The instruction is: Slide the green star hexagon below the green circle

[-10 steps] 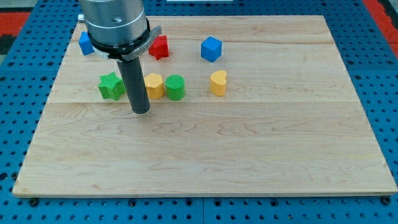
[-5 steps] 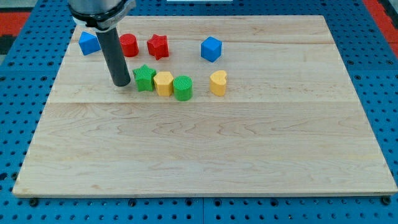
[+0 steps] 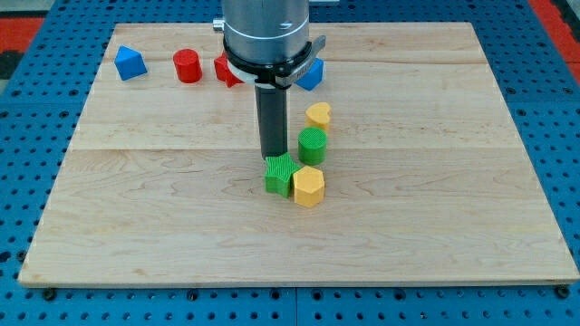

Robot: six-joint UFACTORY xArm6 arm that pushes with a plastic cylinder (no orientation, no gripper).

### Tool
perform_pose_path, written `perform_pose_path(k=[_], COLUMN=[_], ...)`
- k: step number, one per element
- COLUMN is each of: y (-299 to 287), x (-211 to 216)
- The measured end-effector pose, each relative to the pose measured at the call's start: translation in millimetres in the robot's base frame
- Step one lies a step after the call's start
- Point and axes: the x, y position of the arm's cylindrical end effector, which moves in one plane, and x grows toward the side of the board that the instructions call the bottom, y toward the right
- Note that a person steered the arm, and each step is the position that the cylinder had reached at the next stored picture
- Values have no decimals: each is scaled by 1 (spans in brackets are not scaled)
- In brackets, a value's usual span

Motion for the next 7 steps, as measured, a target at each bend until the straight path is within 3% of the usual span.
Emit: perform_pose_path(k=[1, 3, 7], y=[12, -39, 28], x=[1, 22, 32])
